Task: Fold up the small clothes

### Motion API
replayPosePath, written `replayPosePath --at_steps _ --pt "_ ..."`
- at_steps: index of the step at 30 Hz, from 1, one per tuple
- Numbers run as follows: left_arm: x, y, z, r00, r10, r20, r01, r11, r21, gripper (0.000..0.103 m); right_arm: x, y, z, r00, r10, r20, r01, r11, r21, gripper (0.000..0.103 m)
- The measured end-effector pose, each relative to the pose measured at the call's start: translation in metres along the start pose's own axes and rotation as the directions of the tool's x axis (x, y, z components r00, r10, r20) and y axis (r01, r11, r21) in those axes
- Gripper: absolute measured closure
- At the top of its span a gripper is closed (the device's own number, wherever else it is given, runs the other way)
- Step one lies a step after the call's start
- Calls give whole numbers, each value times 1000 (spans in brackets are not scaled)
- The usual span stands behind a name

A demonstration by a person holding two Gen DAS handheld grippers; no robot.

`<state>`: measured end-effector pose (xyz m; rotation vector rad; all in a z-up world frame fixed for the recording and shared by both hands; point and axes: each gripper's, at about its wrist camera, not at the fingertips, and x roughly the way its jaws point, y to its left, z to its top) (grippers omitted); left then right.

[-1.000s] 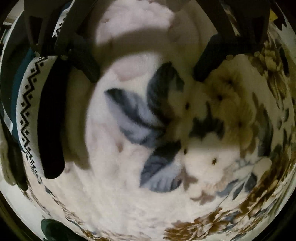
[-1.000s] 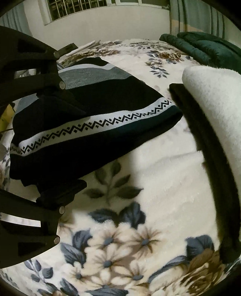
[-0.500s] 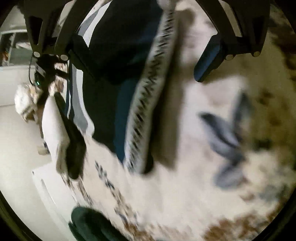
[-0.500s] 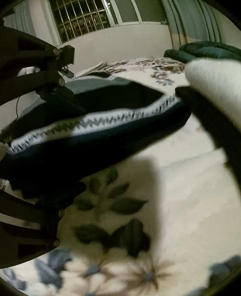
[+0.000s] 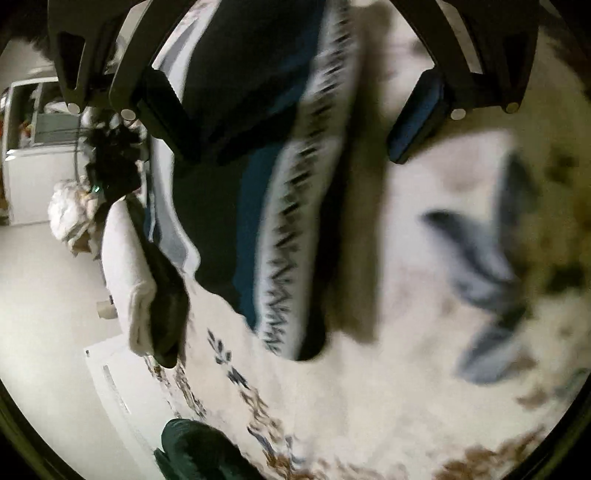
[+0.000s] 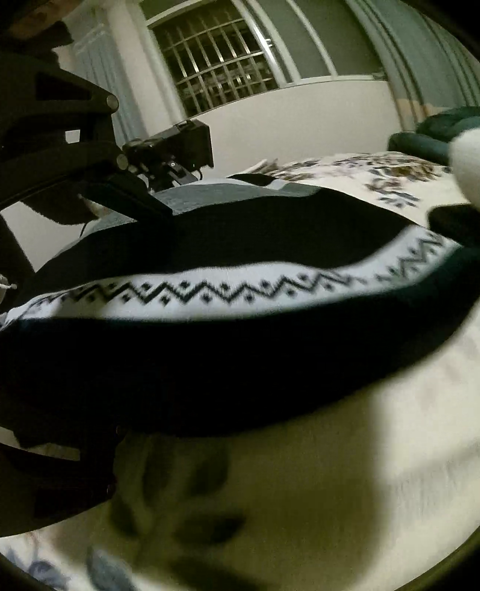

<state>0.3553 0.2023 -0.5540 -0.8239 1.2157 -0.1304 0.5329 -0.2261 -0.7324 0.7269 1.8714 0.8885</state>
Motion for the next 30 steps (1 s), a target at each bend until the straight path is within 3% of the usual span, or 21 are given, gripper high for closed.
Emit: replayPosePath --at_steps 5,11,19,21,22,23,24,30 --pt "16 14 -1 996 -83 -27 81 995 -60 0 10 2 4 1000 -5 -29 5 1000 -6 21" --pt "35 -14 14 994 -100 -43 99 995 -11 0 22 5 9 999 0 -53 -1 1000 -10 21" --pt "21 -18 5 993 -121 -4 121 992 -21 0 34 13 11 999 1 -45 -2 999 -38 22" --pt "19 -28 5 996 -83 10 83 996 8 8 35 17 8 999 -25 -24 24 998 -55 32" --pt "17 -33 5 998 -61 17 61 998 26 24 34 18 6 999 -37 -14 36 998 -57 36" --pt "14 -37 5 998 -52 21 51 998 47 64 33 18 4 999 -38 -5 38 998 -54 44" --pt "14 -36 6 998 -65 5 65 997 45 75 30 18 1 999 -31 9 32 998 -49 54" --pt "5 -47 15 999 -39 8 39 997 71 80 20 36 -17 992 -77 101 82 995 -52 65"
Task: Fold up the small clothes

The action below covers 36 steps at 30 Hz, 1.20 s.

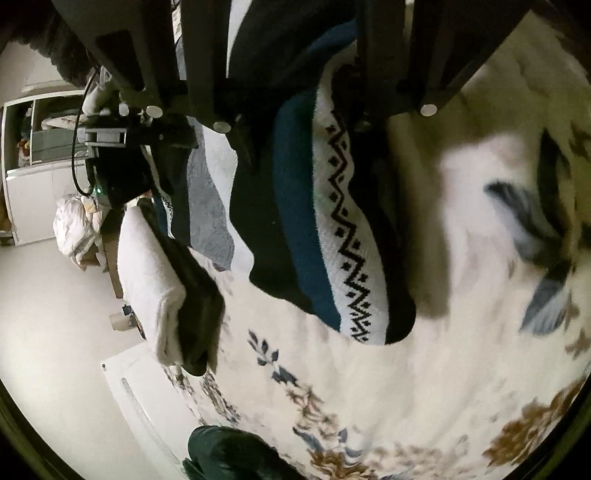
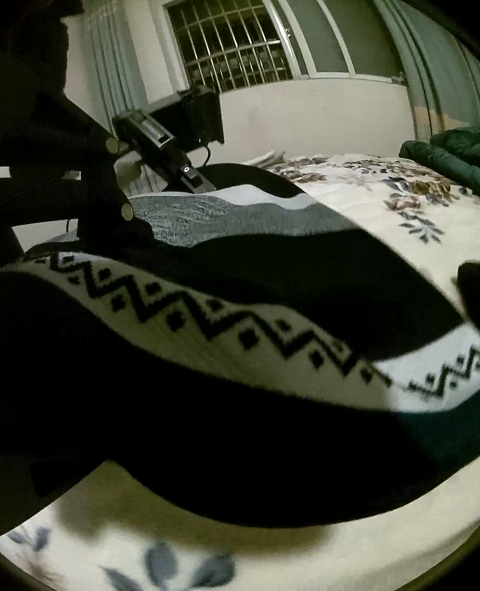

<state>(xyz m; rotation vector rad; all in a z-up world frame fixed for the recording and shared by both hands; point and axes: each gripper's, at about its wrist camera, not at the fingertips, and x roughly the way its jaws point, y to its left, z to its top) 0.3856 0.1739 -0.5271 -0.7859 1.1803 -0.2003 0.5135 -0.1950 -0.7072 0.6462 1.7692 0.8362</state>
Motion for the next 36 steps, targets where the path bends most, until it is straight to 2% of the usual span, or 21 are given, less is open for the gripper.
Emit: replayPosePath --at_steps 4,6,8,9,11,12,13,14,16,18,19,20,23,29,36 --pt "-10 -6 11 999 -32 7 32 999 29 81 -20 10 -18 995 18 93 -22 999 41 68" --pt "-4 -4 22 998 -56 -23 56 998 27 78 -25 9 -27 991 40 124 -50 996 75 68" --pt "14 7 30 995 -61 -77 63 998 17 69 -26 2 -32 990 20 143 -36 993 116 65" --pt "23 12 32 992 -66 -106 68 998 8 65 -24 -4 -34 990 -1 140 -18 990 137 58" --pt "40 26 33 978 -117 -175 111 993 -41 37 -18 -17 -37 993 -8 122 -16 981 195 47" --pt "47 34 33 967 -165 -196 151 985 -81 34 -16 -26 -38 993 5 116 -31 976 215 42" --pt "51 40 31 957 -207 -204 187 976 -113 33 -16 -31 -39 993 26 113 -50 975 216 41" --pt "53 42 31 953 -222 -205 201 972 -121 32 -14 -35 -40 993 38 110 -62 974 217 39" --pt "52 38 29 955 -227 -191 209 972 -108 33 -13 -41 -41 992 70 109 -93 970 226 39" --pt "50 24 24 960 -222 -169 215 975 -63 37 -3 -36 -38 990 66 121 -92 971 220 39" --pt "50 16 23 964 -211 -161 207 978 -38 56 -2 -32 -39 989 54 135 -82 974 211 42" --pt "49 10 22 970 -189 -156 188 982 -21 64 2 -27 -40 989 45 144 -74 976 206 58" --pt "37 -7 24 984 -134 -118 138 990 27 76 -3 -14 -44 981 8 193 -52 973 224 67" --pt "13 -39 43 988 -116 -101 127 986 109 79 -39 15 -54 963 -9 269 -49 977 207 70" --pt "-4 -110 81 985 -135 -103 155 964 217 79 -124 68 -55 919 -5 394 -69 982 174 70"
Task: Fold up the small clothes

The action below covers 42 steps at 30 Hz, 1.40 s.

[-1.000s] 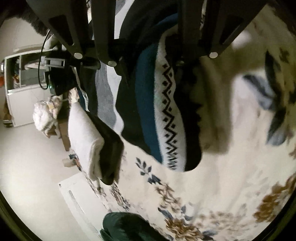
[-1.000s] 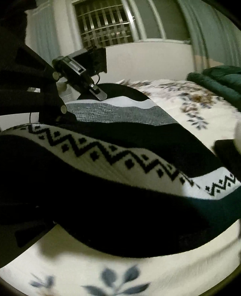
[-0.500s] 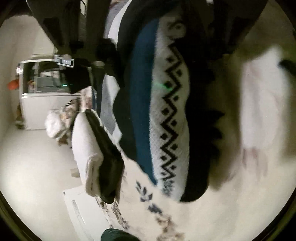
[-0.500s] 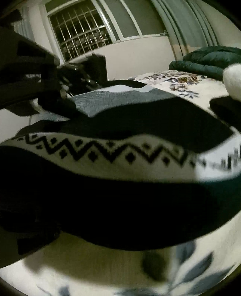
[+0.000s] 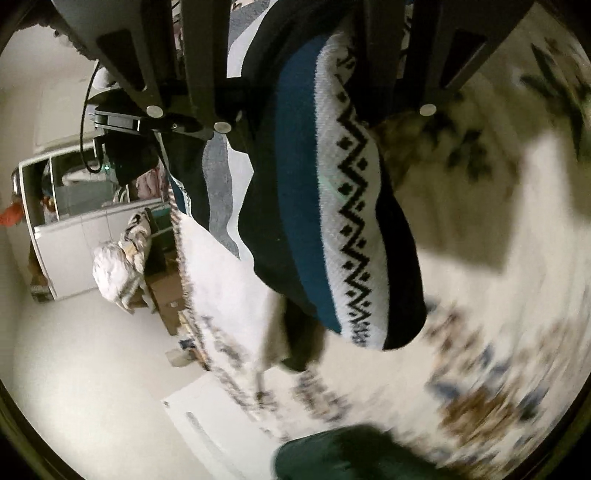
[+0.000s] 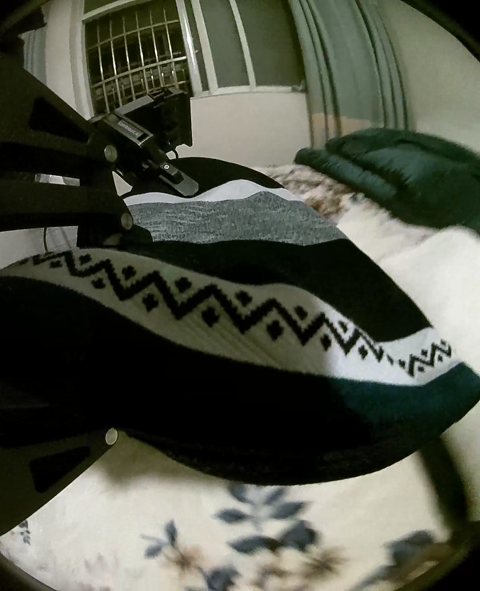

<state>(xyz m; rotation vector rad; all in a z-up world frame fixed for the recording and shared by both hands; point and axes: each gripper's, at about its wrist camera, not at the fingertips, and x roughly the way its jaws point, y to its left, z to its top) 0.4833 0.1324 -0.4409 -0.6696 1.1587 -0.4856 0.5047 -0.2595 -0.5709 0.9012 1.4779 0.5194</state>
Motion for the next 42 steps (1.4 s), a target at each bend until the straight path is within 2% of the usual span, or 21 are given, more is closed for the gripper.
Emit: replayPosePath --at_steps 4,9,11,16,19,22,25,27,29,30,32,33,35,36,37,38,40,41,42 --pt "11 -51 52 1000 -14 9 13 999 46 79 -48 30 34 997 11 72 -10 1000 -21 70" --pt "52 -95 113 999 30 13 -32 993 110 78 -99 51 107 991 10 134 -3 998 -57 70" --pt "71 -104 132 999 45 15 -46 991 125 76 -107 50 140 990 -3 143 13 998 -68 70" --pt "135 -108 172 991 132 18 -133 977 168 71 -107 37 221 988 -49 148 62 994 -85 70" --pt "165 -107 183 981 194 12 -193 961 196 61 -96 22 253 988 -71 140 84 993 -89 70" --pt "180 -105 185 969 246 15 -244 947 207 39 -84 7 275 988 -102 114 113 989 -97 70" --pt "179 -111 184 955 295 34 -295 929 223 27 -83 1 282 985 -142 98 152 984 -94 63" --pt "175 -118 182 938 342 59 -346 907 242 20 -85 3 280 975 -194 110 205 974 -95 54" --pt "171 -124 181 921 382 81 -389 884 260 15 -94 12 275 940 -303 157 319 943 -95 44" --pt "168 -127 180 910 404 95 -414 870 268 14 -96 13 272 930 -325 171 344 934 -98 33" --pt "159 -134 177 891 433 135 -454 846 279 9 -102 30 264 868 -442 225 475 872 -120 19" --pt "157 -136 176 882 448 145 -471 836 281 9 -106 43 255 803 -524 284 575 806 -139 12" --pt "149 -141 173 869 469 159 -495 825 272 8 -111 56 239 715 -609 343 680 721 -137 4" --pt "146 -144 171 857 487 169 -515 814 269 8 -113 59 233 681 -637 361 713 690 -127 0" --pt "142 -148 169 848 500 177 -530 804 271 8 -118 62 222 616 -679 399 767 633 -109 0" --pt "140 -151 167 846 501 180 -533 801 274 8 -124 63 215 576 -697 427 796 597 -99 0" --pt "130 -162 159 831 519 201 -556 780 285 8 -129 71 197 479 -736 479 857 510 -72 0" --pt "125 -168 155 828 520 209 -560 774 294 7 -133 77 185 457 -738 497 867 494 -65 0" --pt "121 -173 152 822 527 218 -570 766 298 7 -139 80 175 447 -738 506 870 489 -55 0"
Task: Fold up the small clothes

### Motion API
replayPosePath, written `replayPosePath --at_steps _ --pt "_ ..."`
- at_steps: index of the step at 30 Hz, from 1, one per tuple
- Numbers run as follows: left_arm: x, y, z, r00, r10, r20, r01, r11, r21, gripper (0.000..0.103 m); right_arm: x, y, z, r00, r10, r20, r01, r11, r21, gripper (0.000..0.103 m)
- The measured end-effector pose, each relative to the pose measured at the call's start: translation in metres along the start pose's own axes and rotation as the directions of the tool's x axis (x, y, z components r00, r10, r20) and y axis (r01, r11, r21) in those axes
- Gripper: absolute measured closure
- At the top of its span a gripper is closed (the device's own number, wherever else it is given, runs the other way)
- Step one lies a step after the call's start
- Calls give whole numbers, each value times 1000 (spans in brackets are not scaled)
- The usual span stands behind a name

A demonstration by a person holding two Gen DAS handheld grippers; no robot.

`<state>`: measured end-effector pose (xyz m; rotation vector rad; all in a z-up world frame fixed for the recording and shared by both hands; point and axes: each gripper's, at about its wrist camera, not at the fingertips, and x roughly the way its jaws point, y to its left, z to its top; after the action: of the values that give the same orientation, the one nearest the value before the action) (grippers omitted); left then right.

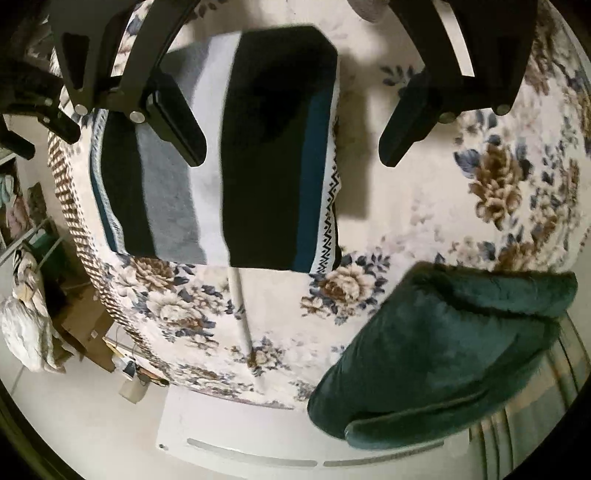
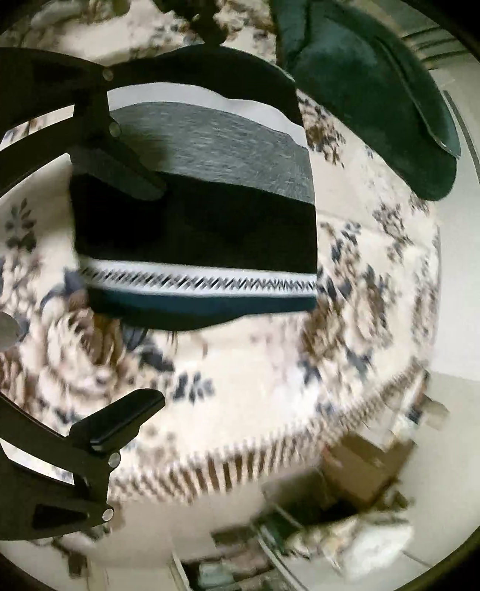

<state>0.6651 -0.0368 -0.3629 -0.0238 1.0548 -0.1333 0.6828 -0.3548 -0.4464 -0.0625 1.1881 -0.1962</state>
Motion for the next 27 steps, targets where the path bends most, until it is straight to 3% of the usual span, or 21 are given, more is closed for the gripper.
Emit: replayPosePath --at_steps 9,19,27 --pt "-93 -24 -18 999 28 42 -30 999 31 7 -128 -1 -33 986 -94 139 89 995 46 0" --pt "-238 -50 -51 992 9 125 -14 999 40 7 -302 -21 -90 961 -113 251 93 992 90 0" --pt "-343 -63 -82 982 7 190 -18 998 54 7 -432 -37 -144 927 -122 355 87 990 115 0"
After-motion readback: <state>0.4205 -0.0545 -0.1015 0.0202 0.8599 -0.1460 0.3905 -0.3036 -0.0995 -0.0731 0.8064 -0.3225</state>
